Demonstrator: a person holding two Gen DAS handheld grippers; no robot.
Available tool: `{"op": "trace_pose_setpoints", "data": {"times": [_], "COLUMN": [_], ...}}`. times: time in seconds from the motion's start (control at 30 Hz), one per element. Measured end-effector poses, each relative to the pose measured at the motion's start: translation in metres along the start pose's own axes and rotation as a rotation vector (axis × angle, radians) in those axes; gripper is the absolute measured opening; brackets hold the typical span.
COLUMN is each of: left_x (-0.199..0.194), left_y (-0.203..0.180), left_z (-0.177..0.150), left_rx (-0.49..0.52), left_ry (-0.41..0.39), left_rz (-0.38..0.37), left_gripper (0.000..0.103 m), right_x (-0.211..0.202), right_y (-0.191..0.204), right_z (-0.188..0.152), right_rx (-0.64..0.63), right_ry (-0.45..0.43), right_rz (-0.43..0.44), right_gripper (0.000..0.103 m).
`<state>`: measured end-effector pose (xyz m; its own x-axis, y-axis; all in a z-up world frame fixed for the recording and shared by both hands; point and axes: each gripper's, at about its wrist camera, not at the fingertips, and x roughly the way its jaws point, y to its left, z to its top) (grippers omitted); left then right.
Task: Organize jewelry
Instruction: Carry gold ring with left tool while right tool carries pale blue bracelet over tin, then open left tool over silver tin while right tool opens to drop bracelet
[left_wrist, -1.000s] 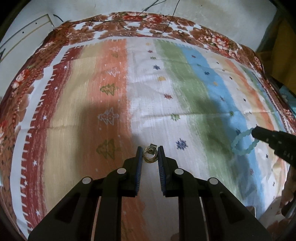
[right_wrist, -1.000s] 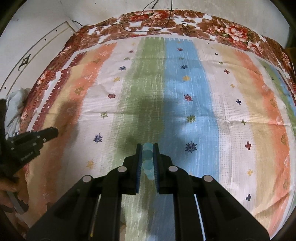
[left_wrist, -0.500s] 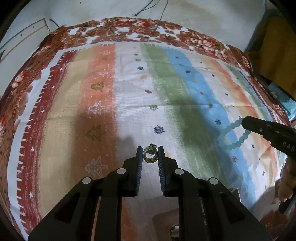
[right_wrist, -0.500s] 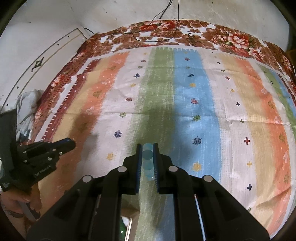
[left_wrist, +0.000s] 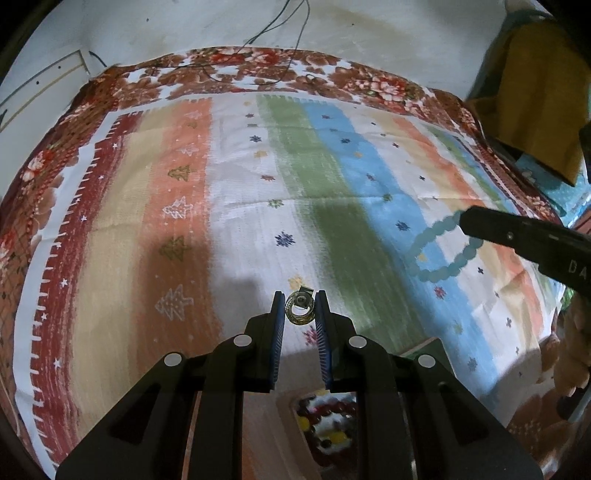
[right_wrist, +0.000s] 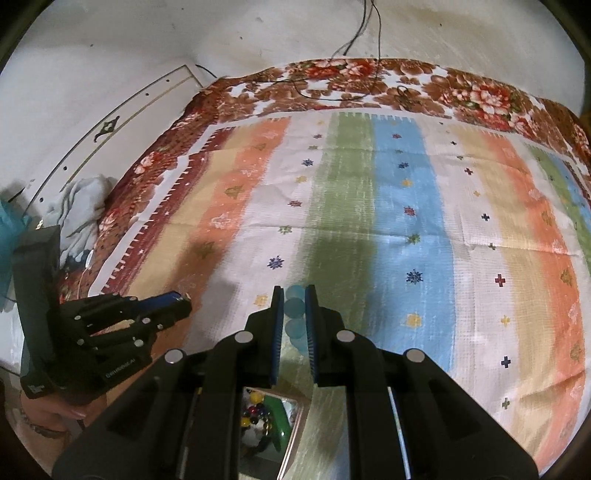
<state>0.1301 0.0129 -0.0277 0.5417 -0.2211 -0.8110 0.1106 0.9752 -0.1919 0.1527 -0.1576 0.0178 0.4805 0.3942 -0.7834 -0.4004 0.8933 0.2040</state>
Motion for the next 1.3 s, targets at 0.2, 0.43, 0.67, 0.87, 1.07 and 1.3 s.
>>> {"op": "trace_pose_setpoints", "data": {"times": [0.2,0.43,0.67,0.87,1.07,1.3], "left_x": [-0.008,-0.015,-0.022,-0.023,-0.026,-0.024], "left_y": [-0.009,-0.016,-0.022,-0.027,-0.029,-0.031], "left_z": [-0.012,-0.026,-0.04,-0.054,-0.065,-0.071], "left_rx": [0.017,0.032,0.035,0.054,0.063,0.073], "left_ry": [-0.005,-0.007,-0.006,0.005,0.009,0.025], "left_rz": [-0.018,-0.032,-0.049,-0.041,-0.038,-0.019], "left_gripper": [0.016,0.016,0.016,0.016,0.016,0.041], "right_x": [-0.017,-0.033,-0.041,-0.039,-0.035,-0.028], "right_y": [0.01,0.022,0.034,0.044,0.046,0.04], "right_z": [-0.007,-0.021,-0.044,-0.066,-0.081,-0.092], "right_rx": [-0.019,-0.045,-0.066,-0.077,-0.075,-0.027], "right_ry": [-0.024,-0.036,-0.024,0.012,0.036,0.072], "right_rz": [0.033,0.064,0.086,0.093,0.099,0.108], "right_gripper": [0.013,0.013,0.013,0.013,0.013,0.021]}}
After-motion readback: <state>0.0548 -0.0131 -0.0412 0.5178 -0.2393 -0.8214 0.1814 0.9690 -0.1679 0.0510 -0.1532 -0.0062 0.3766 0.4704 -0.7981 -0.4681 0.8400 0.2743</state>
